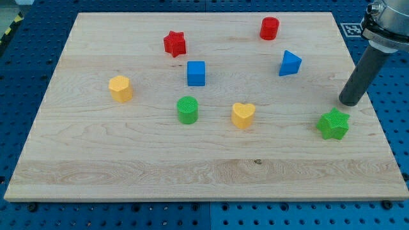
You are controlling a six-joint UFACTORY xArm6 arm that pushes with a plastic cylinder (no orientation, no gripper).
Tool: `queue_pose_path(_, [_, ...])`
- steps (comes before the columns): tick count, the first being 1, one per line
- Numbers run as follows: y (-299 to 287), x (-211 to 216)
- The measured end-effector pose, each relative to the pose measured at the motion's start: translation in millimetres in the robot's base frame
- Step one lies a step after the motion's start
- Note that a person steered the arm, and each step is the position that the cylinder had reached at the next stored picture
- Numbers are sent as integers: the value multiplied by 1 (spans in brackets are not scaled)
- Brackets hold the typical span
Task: Slightly move green star towards left of the board
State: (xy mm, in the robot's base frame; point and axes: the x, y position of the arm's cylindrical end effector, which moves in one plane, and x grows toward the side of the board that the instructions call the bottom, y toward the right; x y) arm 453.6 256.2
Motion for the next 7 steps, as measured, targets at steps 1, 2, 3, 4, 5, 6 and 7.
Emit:
queue_pose_path(1, [16,0])
queue_pose_path(2, [17,0])
queue_pose_path(3, [27,0])
queue_pose_path(4, [32,0])
queue_pose_path(5, [57,0])
queue_pose_path(6, [61,26])
queue_pose_path(7, [40,43])
